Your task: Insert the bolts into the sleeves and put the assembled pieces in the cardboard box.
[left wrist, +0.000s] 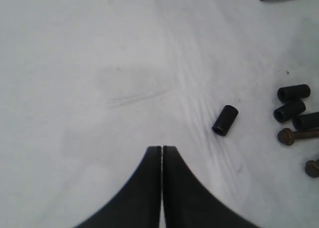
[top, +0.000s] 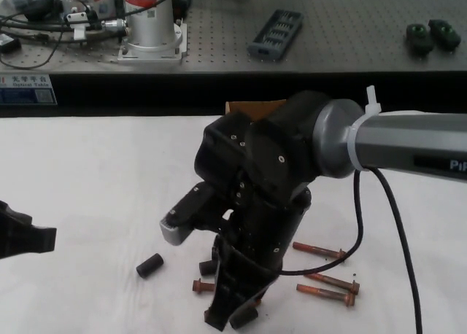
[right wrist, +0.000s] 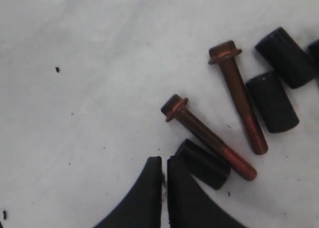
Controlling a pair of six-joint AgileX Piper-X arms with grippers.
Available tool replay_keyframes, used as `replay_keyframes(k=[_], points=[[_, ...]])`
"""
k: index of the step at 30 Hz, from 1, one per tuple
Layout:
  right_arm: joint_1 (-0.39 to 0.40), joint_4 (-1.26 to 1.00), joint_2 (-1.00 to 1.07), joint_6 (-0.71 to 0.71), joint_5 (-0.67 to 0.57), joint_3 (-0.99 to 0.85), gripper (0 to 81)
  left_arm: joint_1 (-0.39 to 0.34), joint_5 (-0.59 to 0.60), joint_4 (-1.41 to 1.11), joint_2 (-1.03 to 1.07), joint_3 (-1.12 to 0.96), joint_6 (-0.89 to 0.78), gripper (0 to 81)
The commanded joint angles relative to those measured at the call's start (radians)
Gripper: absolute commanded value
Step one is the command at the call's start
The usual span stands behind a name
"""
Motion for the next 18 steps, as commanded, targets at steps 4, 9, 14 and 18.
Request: replay_keyframes(k=[4,9,14,18], points=[[0.002,0.051,0.004,-0.122,0.142,-0.013,7.2,0.002,-0.003,-0.034,0.002,-0.011,-0.040,0.6],[0.013,0.062,0.017,-0.138,0.159,-0.013,7.2,0.002,-0.003,-0.034,0.002,-0.011,-0.060,0.6],[0.051,0.076,0.038,-0.143,0.147,-0.013,7.6,0.002,-0.003,-0.034,0.002,-0.011,-0.060,0.6],[0.090,0.071,0.051,-0.177,0.144,-0.013,15.2,0.002,-0.003,-0.034,0.002,-0.011,-0.060,0.6]])
